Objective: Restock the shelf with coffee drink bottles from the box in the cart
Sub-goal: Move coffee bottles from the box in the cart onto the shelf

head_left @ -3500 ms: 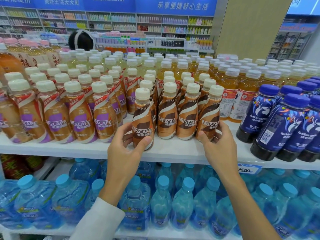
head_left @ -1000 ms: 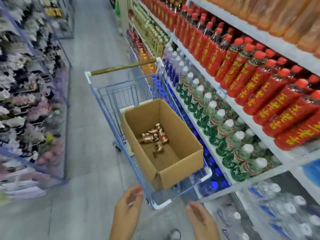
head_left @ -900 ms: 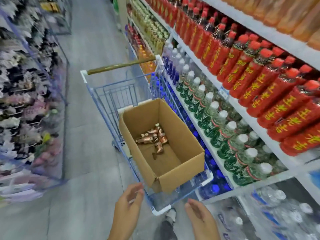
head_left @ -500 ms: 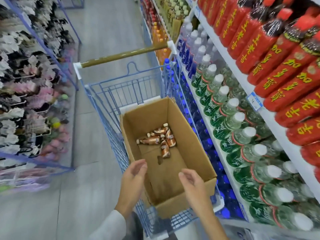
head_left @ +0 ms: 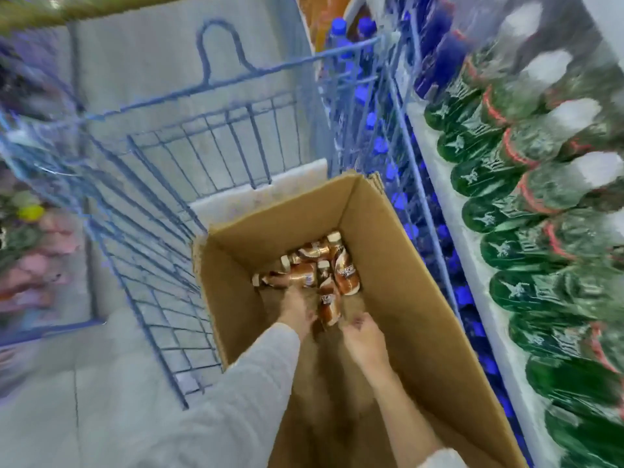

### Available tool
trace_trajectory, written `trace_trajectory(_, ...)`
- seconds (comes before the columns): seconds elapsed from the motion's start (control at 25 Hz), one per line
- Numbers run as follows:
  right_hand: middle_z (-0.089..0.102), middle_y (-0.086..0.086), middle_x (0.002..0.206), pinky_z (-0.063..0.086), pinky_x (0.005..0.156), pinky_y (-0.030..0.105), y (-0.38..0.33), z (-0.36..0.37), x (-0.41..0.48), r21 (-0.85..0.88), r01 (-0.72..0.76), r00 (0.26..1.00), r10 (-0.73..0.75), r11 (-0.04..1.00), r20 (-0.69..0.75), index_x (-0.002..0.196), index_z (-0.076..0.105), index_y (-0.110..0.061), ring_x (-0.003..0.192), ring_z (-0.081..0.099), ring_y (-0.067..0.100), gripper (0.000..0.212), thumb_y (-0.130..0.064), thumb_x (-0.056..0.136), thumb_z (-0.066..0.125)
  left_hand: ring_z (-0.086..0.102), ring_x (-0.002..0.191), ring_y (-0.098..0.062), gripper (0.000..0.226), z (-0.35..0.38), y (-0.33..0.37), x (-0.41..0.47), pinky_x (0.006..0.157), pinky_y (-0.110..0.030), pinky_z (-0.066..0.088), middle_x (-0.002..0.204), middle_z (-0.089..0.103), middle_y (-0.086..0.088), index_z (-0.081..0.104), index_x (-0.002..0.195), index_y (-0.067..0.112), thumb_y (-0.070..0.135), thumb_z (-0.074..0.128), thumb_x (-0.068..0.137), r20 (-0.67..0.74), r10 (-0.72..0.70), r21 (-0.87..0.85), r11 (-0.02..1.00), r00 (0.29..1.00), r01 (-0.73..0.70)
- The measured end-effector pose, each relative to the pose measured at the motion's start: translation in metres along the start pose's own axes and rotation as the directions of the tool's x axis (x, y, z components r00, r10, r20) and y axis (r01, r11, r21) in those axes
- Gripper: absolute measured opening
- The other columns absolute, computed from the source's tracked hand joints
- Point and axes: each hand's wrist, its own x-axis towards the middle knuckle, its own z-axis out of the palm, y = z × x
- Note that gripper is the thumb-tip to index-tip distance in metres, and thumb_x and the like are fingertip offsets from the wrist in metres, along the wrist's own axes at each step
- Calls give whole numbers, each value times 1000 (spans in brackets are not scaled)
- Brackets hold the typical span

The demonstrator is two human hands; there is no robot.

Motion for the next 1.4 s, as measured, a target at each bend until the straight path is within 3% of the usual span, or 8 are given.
trace_trajectory(0.28, 66, 15, 128, 46, 104, 38, 6, 67, 115, -9, -67, 996, 67, 998, -51, 131, 59, -9, 119, 61, 35, 50, -36, 90, 66, 50, 134, -39, 68, 13, -2, 178, 108, -51, 45, 147, 47, -15, 30, 153, 8, 47, 46, 100, -176, 84, 59, 995, 981, -75)
trace_trajectory(0.48, 53, 14, 135, 44, 100, 38, 21, 96, 136, -181, -46, 994, 28, 982, -101, 139, 46, -10, 126, 52, 36, 72, -39, 80, 75, 64, 97, -31, 75, 15, -4, 177, 93, -49, 55, 107, 62, -7, 49, 95, 11, 63, 84, 53, -347, 36, -121, 989, 937, -83)
trace_trajectory(0.64, 69, 8, 98, 54, 70, 32, 21, 73, 99, 9, -147, 989, 147, 989, 5, 106, 66, -12, 83, 66, 27, 35, -33, 78, 71, 62, 108, -33, 58, 18, 0, 113, 101, -47, 50, 120, 65, -10, 58, 116, 13, 52, 74, 76, -299, -18, -153, 988, 954, -29)
trace_trajectory(0.72, 67, -3, 83, 51, 57, 27, 22, 44, 54, 143, -230, 971, 216, 963, 104, 94, 63, -14, 69, 62, 14, 19, -26, 83, 74, 60, 111, -33, 55, 14, 0, 56, 100, -45, 50, 119, 63, -10, 52, 129, 17, 47, 68, 85, -244, -56, -169, 986, 968, 15)
trace_trajectory(0.88, 70, -4, 104, 54, 87, 35, 26, -9, -56, 413, -220, 975, 193, 884, 105, 119, 63, -23, 93, 69, 17, 70, -47, 58, 88, 63, 100, -27, 31, -6, -8, -79, 89, -43, 54, 104, 64, -9, 55, 110, 19, 36, 70, 89, -93, 5, 23, 1000, 996, -3)
trace_trajectory(1.04, 78, 4, 102, 57, 86, 37, 37, -60, -160, 695, -83, 996, 55, 714, 63, 115, 71, -14, 92, 74, 20, 72, -40, 51, 91, 68, 100, -24, 24, -36, -33, -186, 74, -36, 52, 106, 73, -7, 63, 113, 22, 32, 67, 91, 141, 123, 299, 941, 982, -160)
trace_trajectory(1.2, 79, 4, 99, 58, 86, 43, 70, -94, -241, 775, 98, 994, -17, 624, -112, 110, 72, -17, 92, 75, 23, 75, -42, 43, 93, 69, 89, -22, 25, -41, -60, -263, 79, -37, 53, 100, 73, -11, 67, 115, 13, 17, 60, 91, 447, 163, 402, 841, 879, -361)
trace_trajectory(1.4, 78, 4, 97, 58, 72, 36, 140, -117, -337, 859, 268, 960, -42, 437, -278, 118, 63, -17, 86, 75, 21, 86, -29, 40, 95, 65, 66, -18, 27, -42, -120, -340, 56, -27, 54, 79, 69, -7, 67, 97, 9, 13, 68, 70, 730, 90, 406, 740, 678, -536)
